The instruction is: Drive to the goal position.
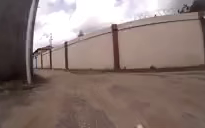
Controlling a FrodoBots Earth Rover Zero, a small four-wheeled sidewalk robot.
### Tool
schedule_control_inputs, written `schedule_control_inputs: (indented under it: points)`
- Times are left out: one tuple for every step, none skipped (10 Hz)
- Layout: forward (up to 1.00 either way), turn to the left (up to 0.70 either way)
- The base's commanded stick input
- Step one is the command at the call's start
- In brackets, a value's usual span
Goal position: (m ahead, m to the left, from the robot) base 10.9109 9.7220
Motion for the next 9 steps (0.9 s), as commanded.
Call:
schedule_control_inputs:
  points:
    - [0.3,0.0]
    - [0.3,0.0]
    - [0.3,0.0]
    - [0.29,0.0]
    - [0.27,0.0]
    - [0.26,0.0]
    - [0.24,0.0]
    - [0.23,0.0]
    - [0.23,0.0]
